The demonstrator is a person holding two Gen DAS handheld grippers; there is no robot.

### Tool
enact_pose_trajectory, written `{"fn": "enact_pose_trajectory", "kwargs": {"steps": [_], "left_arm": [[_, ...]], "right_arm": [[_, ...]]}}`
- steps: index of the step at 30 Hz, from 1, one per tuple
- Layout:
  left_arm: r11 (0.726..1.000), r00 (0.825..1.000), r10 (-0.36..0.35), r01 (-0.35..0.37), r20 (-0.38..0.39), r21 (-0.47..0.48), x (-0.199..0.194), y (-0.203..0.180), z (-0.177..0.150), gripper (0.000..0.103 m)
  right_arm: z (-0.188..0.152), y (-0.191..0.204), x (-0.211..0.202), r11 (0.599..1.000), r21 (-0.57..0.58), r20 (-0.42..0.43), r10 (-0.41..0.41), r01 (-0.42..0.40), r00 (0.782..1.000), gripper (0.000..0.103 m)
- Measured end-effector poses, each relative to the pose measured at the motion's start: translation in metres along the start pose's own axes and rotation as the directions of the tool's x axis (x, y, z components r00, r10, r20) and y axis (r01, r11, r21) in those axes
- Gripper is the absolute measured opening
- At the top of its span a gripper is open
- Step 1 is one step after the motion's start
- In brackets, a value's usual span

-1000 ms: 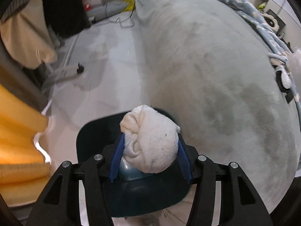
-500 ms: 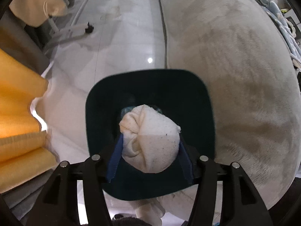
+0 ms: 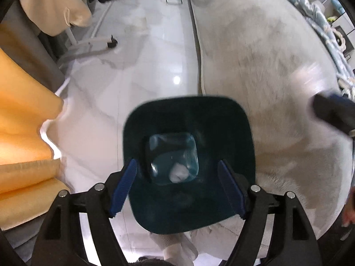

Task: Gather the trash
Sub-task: 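Carry the bubble-wrap roll with the right tool into the green bin and release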

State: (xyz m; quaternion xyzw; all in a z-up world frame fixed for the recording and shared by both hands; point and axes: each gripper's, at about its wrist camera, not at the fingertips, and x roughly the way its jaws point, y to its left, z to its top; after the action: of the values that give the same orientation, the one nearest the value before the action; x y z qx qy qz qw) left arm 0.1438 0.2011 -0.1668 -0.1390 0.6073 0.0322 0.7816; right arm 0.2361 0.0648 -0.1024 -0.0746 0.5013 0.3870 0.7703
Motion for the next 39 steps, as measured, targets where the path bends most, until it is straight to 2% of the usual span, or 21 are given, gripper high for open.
{"fn": "enact_pose_trajectory", "kwargs": {"steps": [5, 9, 12, 18, 27, 36, 38, 39], "left_arm": [[1.0, 0.991, 0.008, -0.009, 0.13, 0.004, -0.032, 0.008, 0.004, 0.078], [1.0, 0.974, 0.015, -0.013, 0.225, -0.008, -0.056, 0.014, 0.007, 0.076], [1.0, 0.957, 0.017, -0.014, 0.289, -0.013, -0.073, 0.018, 0.01, 0.075], [0.997, 0.904, 0.06, -0.076, 0.424, 0.021, -0.105, 0.012, 0.01, 0.073], [0.998, 0.849, 0.004, -0.035, 0.528, 0.05, -0.133, 0.003, 0.003, 0.068], [0.994, 0.789, -0.027, -0.043, 0.614, 0.099, -0.155, -0.009, -0.004, 0.067], [0.994, 0.778, -0.036, -0.039, 0.628, 0.105, -0.16, -0.01, -0.005, 0.067], [0.993, 0.771, -0.041, -0.037, 0.636, 0.109, -0.162, -0.011, -0.005, 0.067]], "right_arm": [[-0.002, 0.001, 0.024, 1.0, 0.004, -0.051, -0.017, 0.017, 0.999, 0.034], [-0.005, 0.001, 0.041, 1.0, 0.007, -0.086, -0.026, 0.027, 0.996, 0.034], [-0.007, 0.003, 0.054, 0.999, 0.005, -0.113, -0.035, 0.036, 0.993, 0.034], [-0.017, 0.01, 0.075, 0.998, -0.027, -0.173, -0.054, 0.05, 0.983, 0.034], [-0.028, 0.009, 0.095, 0.996, -0.045, -0.237, -0.08, 0.071, 0.968, 0.034], [-0.043, 0.015, 0.11, 0.994, -0.076, -0.284, -0.102, 0.084, 0.953, 0.035], [-0.044, 0.015, 0.114, 0.993, -0.08, -0.294, -0.11, 0.09, 0.95, 0.037], [-0.045, 0.015, 0.115, 0.992, -0.084, -0.296, -0.115, 0.094, 0.948, 0.045]]}}
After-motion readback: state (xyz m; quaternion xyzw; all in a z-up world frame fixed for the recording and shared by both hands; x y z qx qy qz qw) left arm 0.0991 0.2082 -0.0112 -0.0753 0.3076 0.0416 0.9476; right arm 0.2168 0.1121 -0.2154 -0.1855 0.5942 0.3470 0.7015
